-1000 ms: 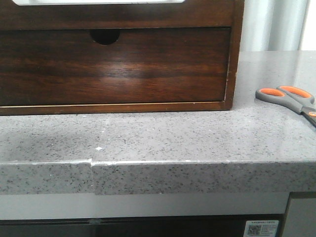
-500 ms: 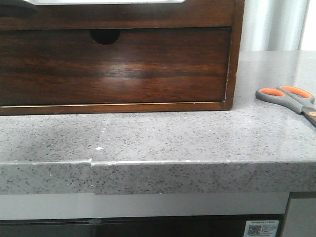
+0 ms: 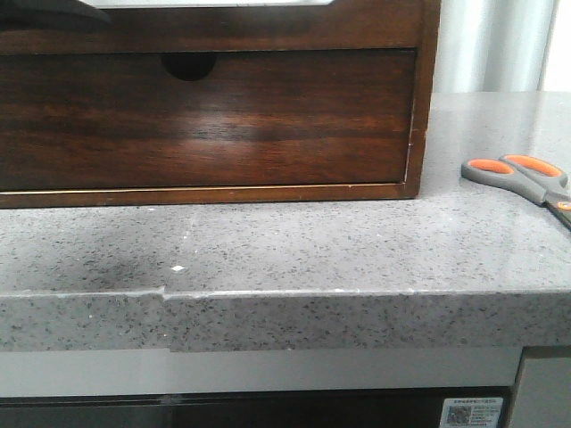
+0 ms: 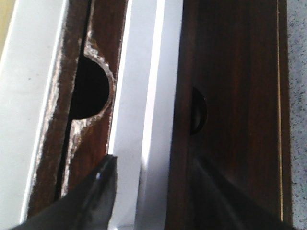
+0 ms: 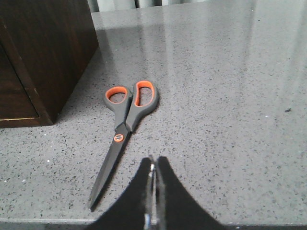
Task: Put scissors in drawer with both arms
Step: 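Pull the drawer open toward the robot with the left gripper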
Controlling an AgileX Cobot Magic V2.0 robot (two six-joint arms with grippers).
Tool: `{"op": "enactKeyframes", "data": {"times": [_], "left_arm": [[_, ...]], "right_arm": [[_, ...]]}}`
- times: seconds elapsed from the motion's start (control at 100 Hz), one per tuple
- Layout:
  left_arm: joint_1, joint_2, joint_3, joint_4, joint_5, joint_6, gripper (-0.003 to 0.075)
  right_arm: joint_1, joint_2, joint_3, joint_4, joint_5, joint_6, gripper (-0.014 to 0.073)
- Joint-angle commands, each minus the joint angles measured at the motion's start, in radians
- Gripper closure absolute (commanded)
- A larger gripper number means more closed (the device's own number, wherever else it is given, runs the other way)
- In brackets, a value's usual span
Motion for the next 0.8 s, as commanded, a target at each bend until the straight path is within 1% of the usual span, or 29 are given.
{"op": "enactKeyframes", "data": {"times": [0.0,0.02,0.07,0.1,0.79], "left_arm": [[-0.008,-0.007,-0.04,0.006,0.019,-0.008,0.0554],[-0.008,-0.007,-0.04,0.004,0.022,-0.008,0.0584],[-0.008,-0.007,-0.04,0.004,0.021,-0.008,0.07],[-0.008,-0.007,-0.04,0.004,0.021,-0.008,0.0743],[-0.008,-0.012,-0.04,-0.028,0.003,-0.008,0.0741]], "right_arm": [[0.0,0.021,-0.037,-0.001,-0.073,-0.002,0.0656],[0.0,0.021,-0.037,-0.001,-0.073,-0.002,0.0656],[0.0,0.021,-0.037,-0.001,-0.073,-0.002,0.0656],[0.0,0.021,-0.037,-0.001,-0.073,-0.002,0.0656],[0.0,0.021,-0.037,-0.001,-0.073,-0.002,0.0656]]}}
